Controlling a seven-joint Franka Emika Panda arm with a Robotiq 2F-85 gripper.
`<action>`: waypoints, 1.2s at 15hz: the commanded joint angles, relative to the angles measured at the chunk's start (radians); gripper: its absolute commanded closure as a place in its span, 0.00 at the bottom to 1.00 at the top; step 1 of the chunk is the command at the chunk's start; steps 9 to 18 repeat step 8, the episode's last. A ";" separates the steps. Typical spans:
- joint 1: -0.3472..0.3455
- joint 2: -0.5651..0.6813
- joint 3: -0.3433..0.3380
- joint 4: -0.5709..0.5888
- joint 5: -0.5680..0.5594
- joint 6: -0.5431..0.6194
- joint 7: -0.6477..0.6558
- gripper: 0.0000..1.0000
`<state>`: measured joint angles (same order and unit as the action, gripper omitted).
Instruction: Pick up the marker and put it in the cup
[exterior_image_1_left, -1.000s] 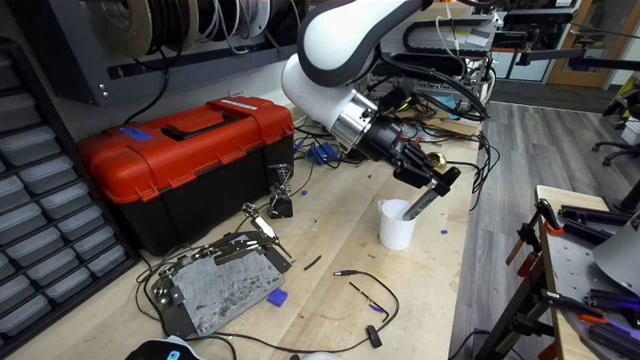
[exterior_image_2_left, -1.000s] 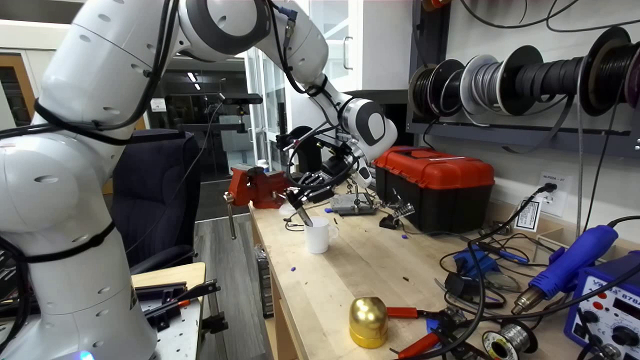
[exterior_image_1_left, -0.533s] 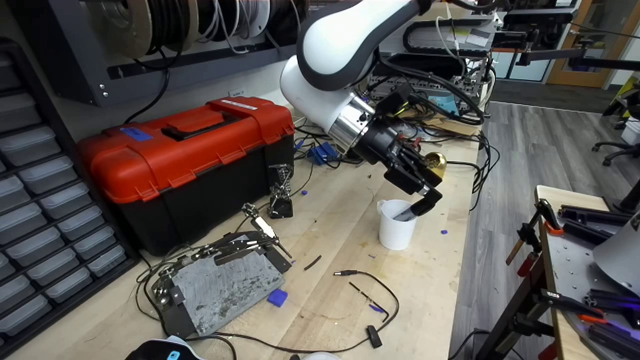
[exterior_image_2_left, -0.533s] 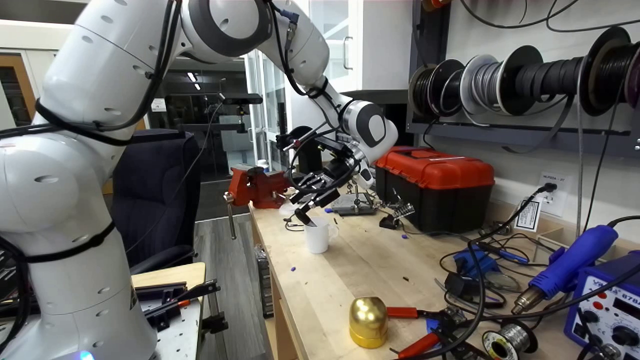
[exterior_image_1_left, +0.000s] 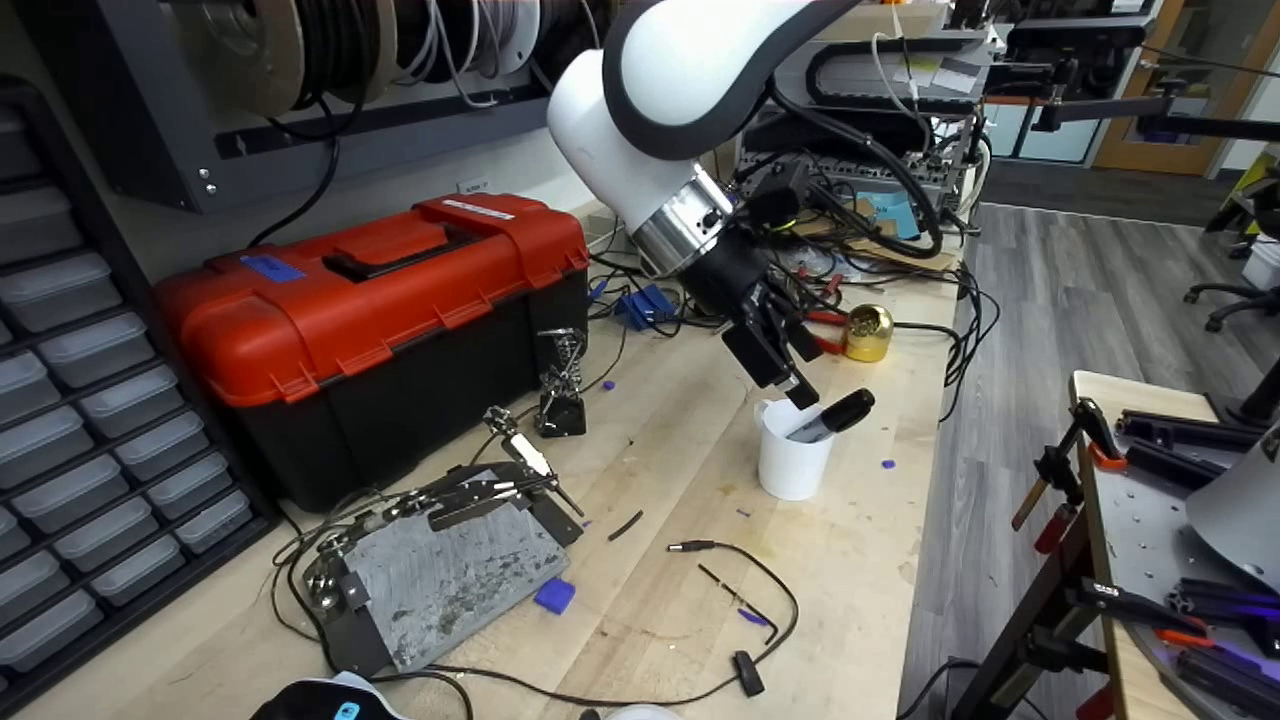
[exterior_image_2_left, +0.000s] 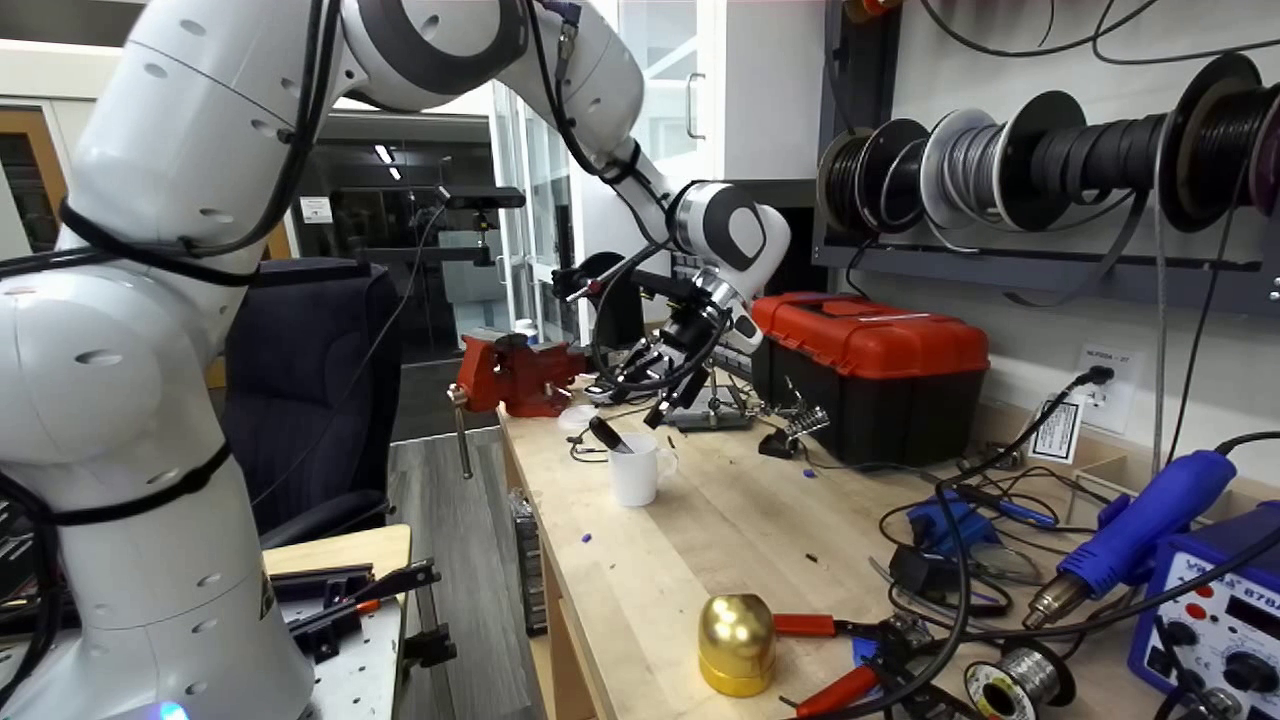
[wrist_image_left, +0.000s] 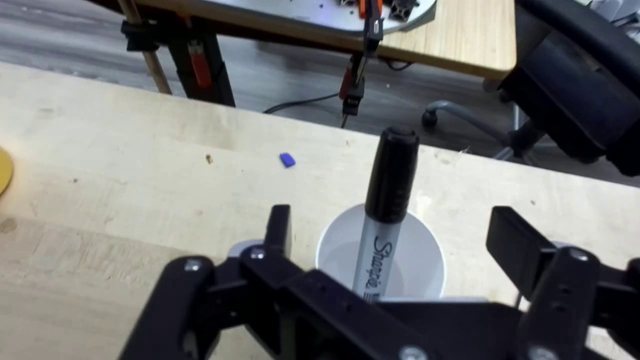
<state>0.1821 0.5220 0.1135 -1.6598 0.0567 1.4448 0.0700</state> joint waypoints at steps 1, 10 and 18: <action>0.025 -0.147 -0.003 -0.152 -0.088 0.166 0.008 0.00; 0.020 -0.099 0.007 -0.099 -0.105 0.173 0.004 0.00; 0.020 -0.099 0.007 -0.099 -0.105 0.173 0.004 0.00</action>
